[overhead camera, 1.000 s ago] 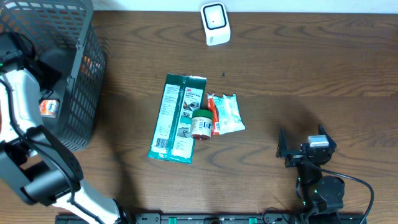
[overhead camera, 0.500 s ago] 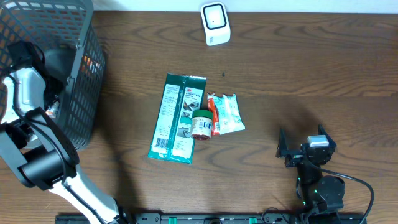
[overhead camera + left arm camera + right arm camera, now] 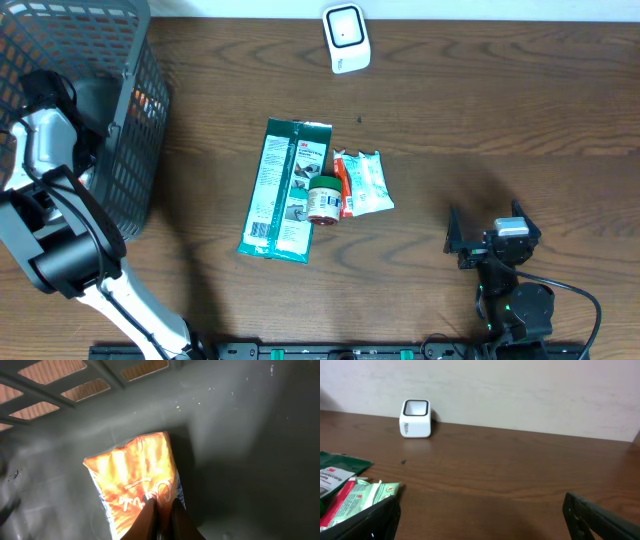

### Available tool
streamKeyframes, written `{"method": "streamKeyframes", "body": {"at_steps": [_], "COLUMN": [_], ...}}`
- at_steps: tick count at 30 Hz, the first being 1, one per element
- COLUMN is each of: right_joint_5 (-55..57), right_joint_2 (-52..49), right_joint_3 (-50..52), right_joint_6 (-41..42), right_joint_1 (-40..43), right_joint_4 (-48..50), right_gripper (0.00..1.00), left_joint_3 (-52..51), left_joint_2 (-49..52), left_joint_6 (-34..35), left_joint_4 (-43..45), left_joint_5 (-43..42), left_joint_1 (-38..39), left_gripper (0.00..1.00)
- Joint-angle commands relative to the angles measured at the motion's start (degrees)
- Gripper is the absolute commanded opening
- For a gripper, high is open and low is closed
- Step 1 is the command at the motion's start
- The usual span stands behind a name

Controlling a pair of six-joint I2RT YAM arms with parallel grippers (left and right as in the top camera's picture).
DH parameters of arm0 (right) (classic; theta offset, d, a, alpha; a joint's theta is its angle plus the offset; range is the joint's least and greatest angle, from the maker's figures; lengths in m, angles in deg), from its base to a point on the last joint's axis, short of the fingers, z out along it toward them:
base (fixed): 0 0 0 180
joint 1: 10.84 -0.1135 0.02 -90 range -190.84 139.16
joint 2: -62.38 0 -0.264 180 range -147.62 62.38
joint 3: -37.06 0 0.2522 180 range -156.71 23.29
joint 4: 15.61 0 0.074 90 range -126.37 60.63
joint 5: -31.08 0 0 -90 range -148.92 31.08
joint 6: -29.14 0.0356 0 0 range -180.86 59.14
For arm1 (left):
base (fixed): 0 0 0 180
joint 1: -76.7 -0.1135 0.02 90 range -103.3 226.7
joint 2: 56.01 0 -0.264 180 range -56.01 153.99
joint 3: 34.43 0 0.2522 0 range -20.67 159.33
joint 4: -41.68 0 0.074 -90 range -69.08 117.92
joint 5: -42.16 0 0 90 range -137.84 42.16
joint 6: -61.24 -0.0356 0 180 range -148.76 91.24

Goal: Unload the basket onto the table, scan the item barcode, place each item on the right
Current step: 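Lift the tissue pack up out of the basket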

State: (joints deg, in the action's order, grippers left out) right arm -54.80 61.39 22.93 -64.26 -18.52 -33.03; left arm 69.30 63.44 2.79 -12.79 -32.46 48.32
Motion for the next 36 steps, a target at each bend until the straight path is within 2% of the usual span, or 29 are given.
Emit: {"method": "streamKeyframes", "body": {"at_steps": [1,6,14,16,17,19,21,36], "right_joint_5": [0.3,0.3,0.3,0.3,0.3,0.3,0.3,0.3], "right_joint_2": [0.2,0.2,0.2,0.2,0.2,0.2,0.2,0.2], "right_joint_3": [0.0,0.0,0.0,0.0,0.0,0.0,0.0,0.0], "right_joint_6": [-0.1,-0.1,-0.1,-0.1,-0.1,-0.1,-0.1,-0.1], "right_joint_1": [-0.2,-0.2,-0.2,-0.2,-0.2,-0.2,-0.2,-0.2], "right_joint_4": [-0.2,-0.2,-0.2,-0.2,-0.2,-0.2,-0.2,-0.2], "right_gripper": [0.99,0.99,0.99,0.99,0.99,0.99,0.99,0.99], "left_joint_3": [0.1,0.3,0.3,0.3,0.3,0.2,-0.2,-0.6], "left_joint_2": [-2.8,-13.2,-29.5,-31.9,-32.4,-32.3,-31.2,-9.9], "left_joint_6": [0.9,4.5,4.5,4.5,4.5,4.5,4.5,4.1], "left_joint_4": [-1.9,-3.2,-3.7,-4.0,-4.2,-4.2,-4.2,-3.4], "left_joint_5": [-0.7,-1.1,-6.4,-6.6,-6.6,-6.6,-6.6,-5.2], "left_joint_1": [-0.3,-0.3,-0.3,-0.3,-0.3,-0.3,-0.3,-1.5], "left_gripper": [0.07,0.07,0.08,0.16,0.26,0.51,0.61,0.64]}}
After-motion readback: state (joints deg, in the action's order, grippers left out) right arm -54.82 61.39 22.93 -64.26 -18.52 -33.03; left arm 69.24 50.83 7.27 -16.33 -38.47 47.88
